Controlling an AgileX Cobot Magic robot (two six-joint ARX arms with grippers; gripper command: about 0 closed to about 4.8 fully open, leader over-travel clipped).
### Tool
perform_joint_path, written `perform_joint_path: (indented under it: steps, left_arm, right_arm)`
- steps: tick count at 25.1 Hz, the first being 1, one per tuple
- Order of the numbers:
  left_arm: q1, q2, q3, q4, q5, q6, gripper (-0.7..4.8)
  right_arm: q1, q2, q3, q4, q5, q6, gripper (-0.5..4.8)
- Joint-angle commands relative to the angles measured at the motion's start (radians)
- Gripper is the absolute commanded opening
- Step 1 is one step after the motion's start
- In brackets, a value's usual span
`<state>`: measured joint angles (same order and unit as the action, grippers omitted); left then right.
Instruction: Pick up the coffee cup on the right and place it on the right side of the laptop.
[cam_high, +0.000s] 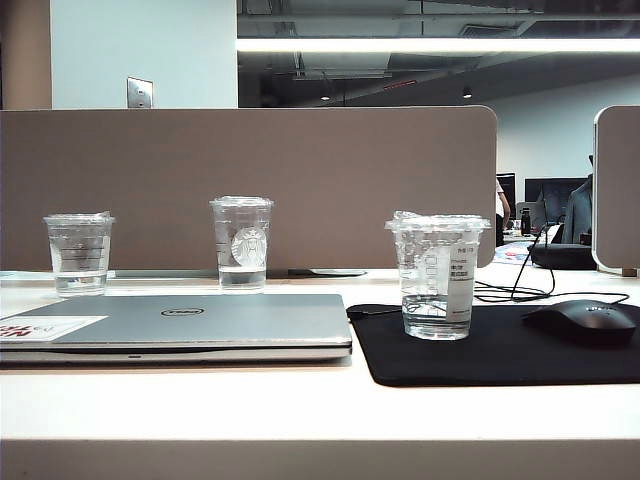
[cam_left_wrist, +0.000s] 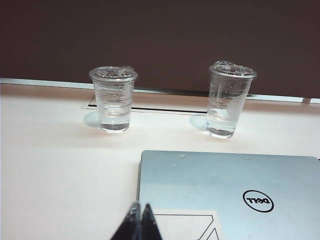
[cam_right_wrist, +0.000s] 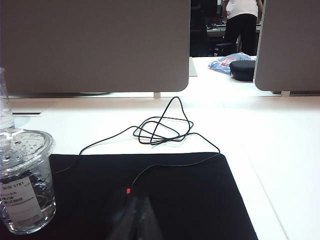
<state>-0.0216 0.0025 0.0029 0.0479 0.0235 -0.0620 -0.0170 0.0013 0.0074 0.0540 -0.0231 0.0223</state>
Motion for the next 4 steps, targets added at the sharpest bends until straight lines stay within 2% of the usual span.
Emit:
perform_joint_path:
  steps: [1, 4]
  left_arm:
    - [0.000, 0.000, 0.003, 0.011, 0.003, -0.002, -0.05]
    - [0.000, 0.000, 0.003, 0.011, 0.003, -0.002, -0.05]
  right_arm:
    - [0.000, -0.002, -0.006, 0.018, 0.002, 0.003, -0.01]
    - [0.000, -0.002, -0.006, 0.018, 0.002, 0.003, 0.00]
